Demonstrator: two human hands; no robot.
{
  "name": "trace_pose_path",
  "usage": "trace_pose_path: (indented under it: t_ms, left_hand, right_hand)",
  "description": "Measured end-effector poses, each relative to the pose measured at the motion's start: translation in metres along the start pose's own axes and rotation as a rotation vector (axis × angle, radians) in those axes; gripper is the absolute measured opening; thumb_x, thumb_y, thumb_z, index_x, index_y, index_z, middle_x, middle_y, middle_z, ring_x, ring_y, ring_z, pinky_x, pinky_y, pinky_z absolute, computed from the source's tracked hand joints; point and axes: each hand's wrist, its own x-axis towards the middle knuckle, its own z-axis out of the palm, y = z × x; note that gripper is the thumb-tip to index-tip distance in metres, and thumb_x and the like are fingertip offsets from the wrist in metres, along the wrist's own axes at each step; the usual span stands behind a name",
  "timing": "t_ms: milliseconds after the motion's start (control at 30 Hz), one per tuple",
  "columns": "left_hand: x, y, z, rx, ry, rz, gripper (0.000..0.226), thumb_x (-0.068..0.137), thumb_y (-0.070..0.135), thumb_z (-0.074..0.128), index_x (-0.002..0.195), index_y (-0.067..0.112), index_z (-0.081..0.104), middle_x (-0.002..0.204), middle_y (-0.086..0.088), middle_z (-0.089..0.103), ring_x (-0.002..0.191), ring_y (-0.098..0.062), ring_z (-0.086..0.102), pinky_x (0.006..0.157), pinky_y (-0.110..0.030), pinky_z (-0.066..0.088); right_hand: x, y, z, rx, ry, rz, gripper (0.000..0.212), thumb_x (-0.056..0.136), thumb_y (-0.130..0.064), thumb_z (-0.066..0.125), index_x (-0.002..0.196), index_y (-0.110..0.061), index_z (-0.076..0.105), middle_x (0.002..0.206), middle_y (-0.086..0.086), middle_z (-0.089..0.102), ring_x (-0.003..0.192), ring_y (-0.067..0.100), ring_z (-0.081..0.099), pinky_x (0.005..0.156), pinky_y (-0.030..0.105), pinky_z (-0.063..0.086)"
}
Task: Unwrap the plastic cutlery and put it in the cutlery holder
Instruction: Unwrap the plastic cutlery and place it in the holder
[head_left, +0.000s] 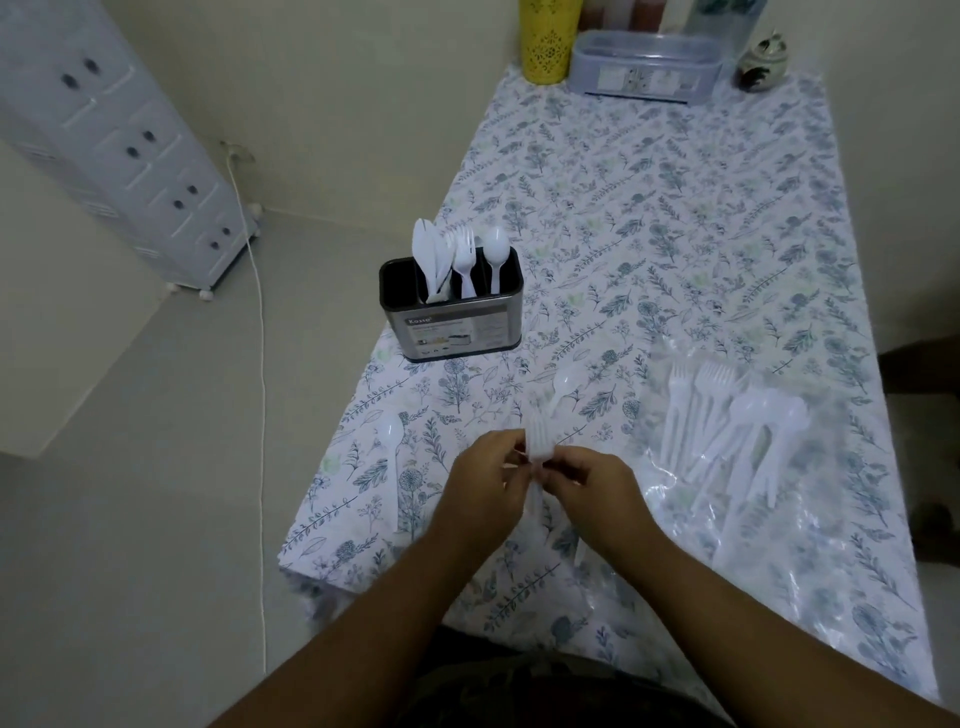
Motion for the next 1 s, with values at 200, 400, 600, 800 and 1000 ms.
trace_pose_path:
  t_ms: [200, 400, 600, 800, 1000]
  left_hand:
    - [0.016, 0.008, -0.012, -0.05, 0.127, 0.008, 0.029, 0.094, 0.009, 0.063, 0.121, 0.019, 0.068, 0.109, 0.005, 0.072, 0.1, -0.001, 0.065, 0.087, -0.027, 0.057]
    - [0.115, 0.063, -0.085, 0.012, 0.33, 0.204, 0.029, 0.091, 0.003, 0.064, 0.118, 0.01, 0.07, 0.099, 0.006, 0.072, 0.087, 0.005, 0.064, 0.079, -0.008, 0.05]
    - [0.175, 0.066, -0.124, 0.057, 0.365, 0.257, 0.03, 0.089, 0.002, 0.065, 0.117, 0.012, 0.071, 0.102, 0.007, 0.074, 0.093, -0.001, 0.069, 0.082, -0.013, 0.053]
    - [0.181, 0.033, -0.117, 0.121, 0.271, 0.125, 0.021, 0.087, 0.01, 0.068, 0.108, 0.012, 0.074, 0.095, 0.006, 0.073, 0.084, -0.003, 0.068, 0.076, -0.015, 0.053]
    - [0.184, 0.03, -0.121, 0.363, 0.129, -0.084, 0.015, 0.075, 0.024, 0.07, 0.078, 0.009, 0.068, 0.075, -0.007, 0.069, 0.071, -0.023, 0.063, 0.067, -0.038, 0.055]
  right_hand:
    - [0.024, -0.025, -0.002, -0.062, 0.003, -0.082, 0.021, 0.093, -0.013, 0.07, 0.109, -0.023, 0.079, 0.09, -0.024, 0.071, 0.084, -0.019, 0.063, 0.075, -0.002, 0.043]
    - [0.11, -0.128, -0.031, 0.002, 0.159, -0.267, 0.021, 0.093, -0.016, 0.07, 0.111, -0.024, 0.079, 0.09, -0.016, 0.071, 0.086, -0.005, 0.066, 0.077, 0.005, 0.048]
    - [0.17, -0.172, -0.031, 0.059, 0.195, -0.255, 0.017, 0.09, -0.015, 0.073, 0.104, -0.022, 0.08, 0.086, -0.012, 0.074, 0.084, 0.001, 0.07, 0.077, 0.013, 0.053]
    - [0.189, -0.151, -0.011, -0.059, 0.109, -0.155, 0.011, 0.089, -0.013, 0.072, 0.094, -0.017, 0.08, 0.077, -0.007, 0.072, 0.068, 0.001, 0.064, 0.065, 0.023, 0.053]
    - [0.19, -0.139, -0.007, -0.275, 0.1, -0.103, 0.02, 0.085, -0.015, 0.075, 0.083, 0.004, 0.07, 0.075, 0.013, 0.07, 0.068, 0.024, 0.062, 0.069, 0.036, 0.054]
